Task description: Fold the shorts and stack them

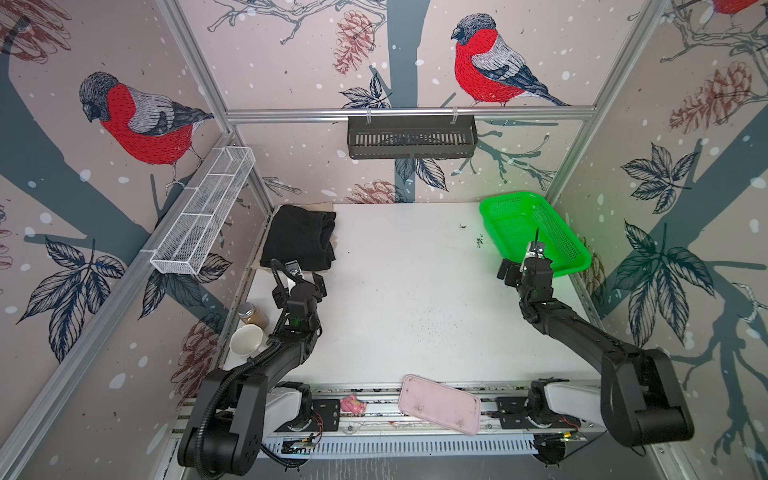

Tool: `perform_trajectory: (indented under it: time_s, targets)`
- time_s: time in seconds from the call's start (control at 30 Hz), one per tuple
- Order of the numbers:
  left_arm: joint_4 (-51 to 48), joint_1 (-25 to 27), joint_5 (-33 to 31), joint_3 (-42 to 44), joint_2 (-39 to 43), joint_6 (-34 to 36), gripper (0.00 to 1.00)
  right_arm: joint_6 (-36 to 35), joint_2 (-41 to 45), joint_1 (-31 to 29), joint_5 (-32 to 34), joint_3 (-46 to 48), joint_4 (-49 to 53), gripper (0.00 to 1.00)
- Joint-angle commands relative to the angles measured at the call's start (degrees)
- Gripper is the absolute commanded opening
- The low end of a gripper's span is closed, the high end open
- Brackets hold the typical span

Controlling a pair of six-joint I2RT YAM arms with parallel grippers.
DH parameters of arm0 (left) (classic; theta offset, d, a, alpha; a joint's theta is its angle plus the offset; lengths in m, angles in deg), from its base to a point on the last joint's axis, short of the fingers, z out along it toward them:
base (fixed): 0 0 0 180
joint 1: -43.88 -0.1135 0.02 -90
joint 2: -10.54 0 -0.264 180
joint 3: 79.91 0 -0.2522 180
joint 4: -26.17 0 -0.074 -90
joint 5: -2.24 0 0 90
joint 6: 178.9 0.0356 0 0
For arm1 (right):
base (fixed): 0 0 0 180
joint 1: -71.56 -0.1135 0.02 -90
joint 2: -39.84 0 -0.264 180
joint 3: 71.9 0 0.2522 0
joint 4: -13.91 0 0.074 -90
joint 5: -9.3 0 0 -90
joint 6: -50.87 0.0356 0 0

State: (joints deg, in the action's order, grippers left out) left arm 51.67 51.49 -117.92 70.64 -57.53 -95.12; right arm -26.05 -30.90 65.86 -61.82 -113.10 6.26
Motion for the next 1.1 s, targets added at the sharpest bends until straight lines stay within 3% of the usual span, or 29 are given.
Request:
perform_trajectory:
  time_s: [0.0, 0.23, 0.57, 0.77, 0.83, 0.9, 1.0, 1.07]
  targets:
    - [7.22, -0.15, -1.63, 0.21, -2.77, -0.57, 0.97, -0.68, 0.85, 1.72, 4.75, 2.68, -3.13, 1.0]
    - [12.93, -0.23, 1.01, -0.57, -8.53, 0.68, 0.97, -1.22, -5.04, 5.99, 2.39, 4.41, -9.93, 1.0]
    - [22.95, -0.23, 5.43, -0.9, -13.49, 5.58, 0.97, -6.69, -12.09, 6.13, -14.02, 4.89, -27.26, 1.0]
    - [38.94, -2.28, 9.29, 3.29, -21.65, 6.1, 0.97, -8.51, -14.34, 5.97, -14.22, 7.33, -34.39, 1.0]
    - [38.27, -2.42, 10.04, 3.18, -21.5, 5.95, 0.97, -8.73, -13.81, 5.9, -14.41, 12.63, -43.44, 1.0]
    - [37.65, -2.65, 10.32, 2.94, -21.43, 5.78, 0.97, -10.2, -17.21, 5.5, -16.1, 18.44, -59.68, 1.0]
    - [37.68, -2.7, 10.36, 2.92, -21.52, 5.78, 0.97, -10.89, -14.45, 2.79, -9.7, 15.29, -48.91, 1.0]
    - [37.75, -2.7, 10.37, 2.94, -21.5, 5.8, 0.97, -10.39, -16.32, 3.06, -8.99, 15.71, -52.43, 1.0]
